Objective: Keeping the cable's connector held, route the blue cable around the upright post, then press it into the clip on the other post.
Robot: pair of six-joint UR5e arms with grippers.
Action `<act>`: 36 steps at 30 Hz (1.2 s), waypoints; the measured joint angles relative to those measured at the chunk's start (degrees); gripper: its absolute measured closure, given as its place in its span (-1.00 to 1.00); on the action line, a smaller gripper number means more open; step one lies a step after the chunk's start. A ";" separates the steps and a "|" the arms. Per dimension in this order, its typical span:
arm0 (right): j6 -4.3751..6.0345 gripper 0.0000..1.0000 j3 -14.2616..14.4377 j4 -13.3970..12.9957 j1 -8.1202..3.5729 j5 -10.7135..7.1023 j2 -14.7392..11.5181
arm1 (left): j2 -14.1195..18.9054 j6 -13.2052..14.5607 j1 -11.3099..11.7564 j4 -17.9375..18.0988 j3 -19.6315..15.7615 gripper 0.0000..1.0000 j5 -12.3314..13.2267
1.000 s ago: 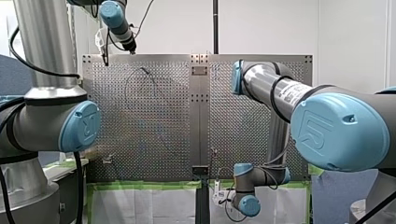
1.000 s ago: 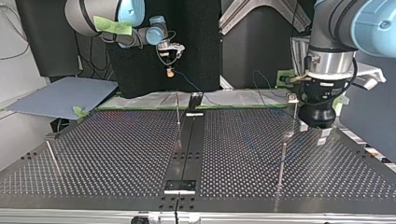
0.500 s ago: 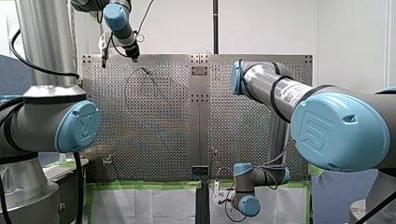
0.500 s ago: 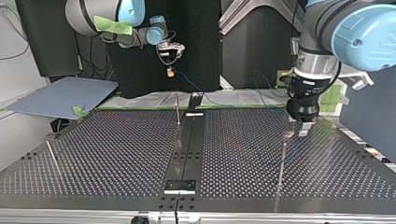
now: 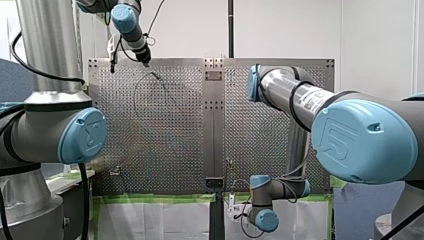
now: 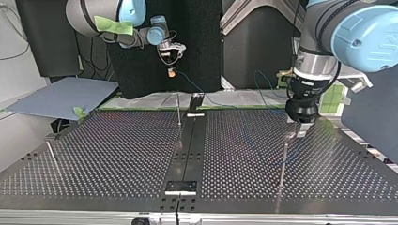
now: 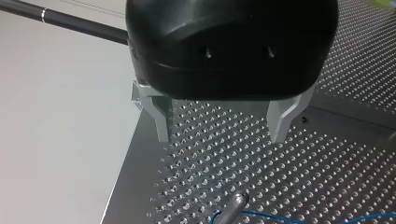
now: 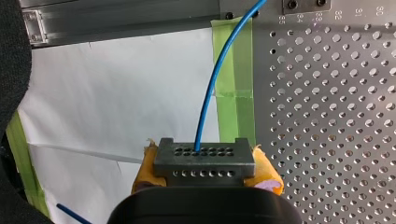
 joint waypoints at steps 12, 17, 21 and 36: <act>0.00 1.00 0.00 0.01 0.01 -0.07 0.00 | -0.01 -1.05 -0.36 -0.06 0.00 -0.98 -1.00; 0.00 1.00 0.00 0.01 0.01 -0.08 0.00 | -0.01 -1.60 -0.65 -1.00 -0.01 -0.98 -3.76; 0.00 1.00 0.00 0.01 0.02 -0.08 0.00 | -0.01 -2.02 -0.95 -1.91 -0.01 -0.98 -6.23; 0.00 1.00 0.00 -0.09 0.01 -0.08 0.00 | -0.05 -2.18 -1.41 -1.85 -0.01 -0.98 -9.38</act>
